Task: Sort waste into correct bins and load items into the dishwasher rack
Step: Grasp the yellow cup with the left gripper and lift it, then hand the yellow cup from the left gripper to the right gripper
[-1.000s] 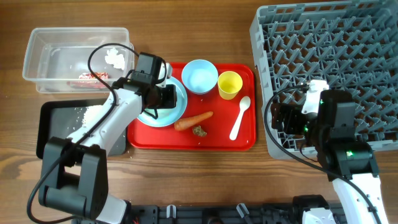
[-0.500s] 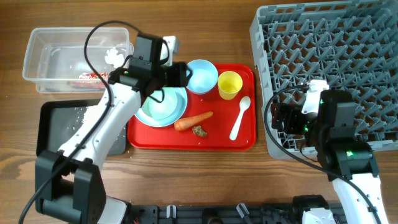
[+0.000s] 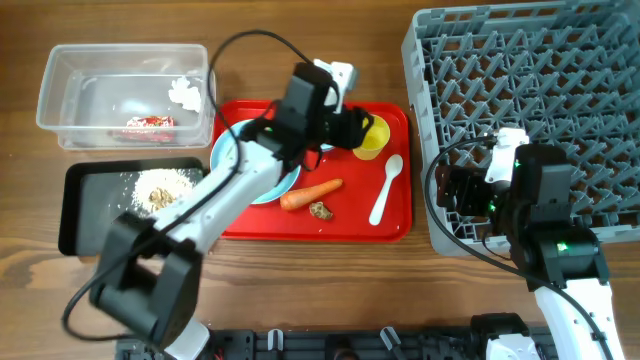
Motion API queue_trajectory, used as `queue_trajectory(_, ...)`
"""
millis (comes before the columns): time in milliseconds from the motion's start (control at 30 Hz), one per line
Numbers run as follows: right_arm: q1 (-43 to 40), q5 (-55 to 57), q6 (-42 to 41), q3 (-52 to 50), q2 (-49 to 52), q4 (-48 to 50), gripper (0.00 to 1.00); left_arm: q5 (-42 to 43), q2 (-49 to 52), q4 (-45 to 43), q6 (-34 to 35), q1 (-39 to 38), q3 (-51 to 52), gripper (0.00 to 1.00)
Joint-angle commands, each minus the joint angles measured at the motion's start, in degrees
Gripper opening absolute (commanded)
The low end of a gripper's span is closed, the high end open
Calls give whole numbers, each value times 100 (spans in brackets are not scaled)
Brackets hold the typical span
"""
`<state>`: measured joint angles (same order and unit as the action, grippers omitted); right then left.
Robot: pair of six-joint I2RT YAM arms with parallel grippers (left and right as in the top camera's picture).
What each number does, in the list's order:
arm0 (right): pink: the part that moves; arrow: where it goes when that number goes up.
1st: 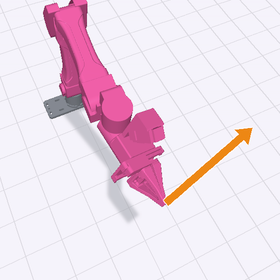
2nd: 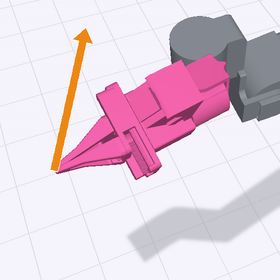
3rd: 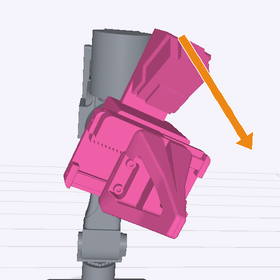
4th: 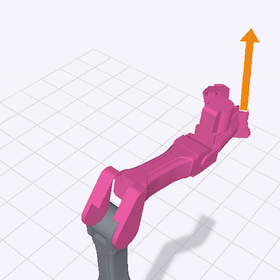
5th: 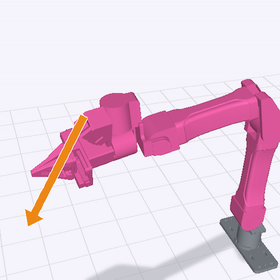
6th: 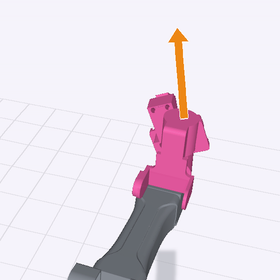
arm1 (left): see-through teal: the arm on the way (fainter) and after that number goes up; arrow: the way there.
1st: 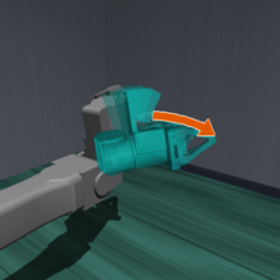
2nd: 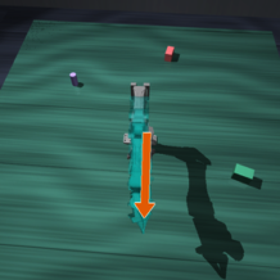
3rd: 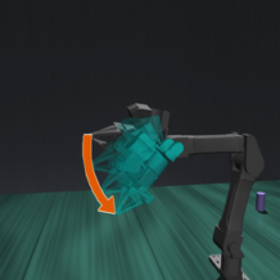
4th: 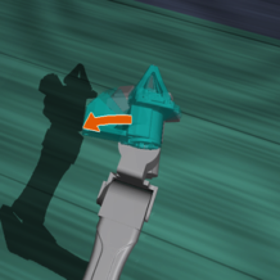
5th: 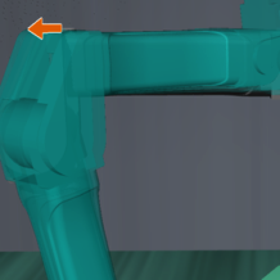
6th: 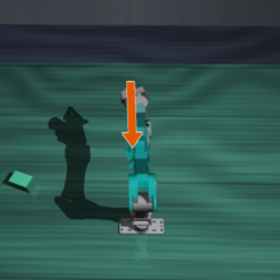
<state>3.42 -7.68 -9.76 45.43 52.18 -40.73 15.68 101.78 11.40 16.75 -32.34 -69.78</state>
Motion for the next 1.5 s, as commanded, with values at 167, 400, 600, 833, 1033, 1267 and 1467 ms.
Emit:
queue_trajectory(167,-7,55,74,149,15,9,100,-380,595,44,68,-105,-59,54)
queue_trajectory(400,-7,55,74,149,15,-4,100,-380,612,275,170,-103,-59,12)
queue_trajectory(600,-7,87,70,149,15,-9,100,-234,487,378,702,72,-61,4)
queue_trajectory(833,-9,920,-94,149,17,114,100,1189,-63,472,1226,861,-61,4)
queue_trajectory(1033,-9,-22,63,149,190,492,99,3388,-227,459,1840,1788,-59,4)
queue_trajectory(1267,-7,-3467,1134,149,745,1204,100,5541,-223,472,1845,2256,-59,4)
queue_trajectory(1467,-7,-4774,1128,149,1228,2083,100,5978,-223,472,1849,2111,-59,4)
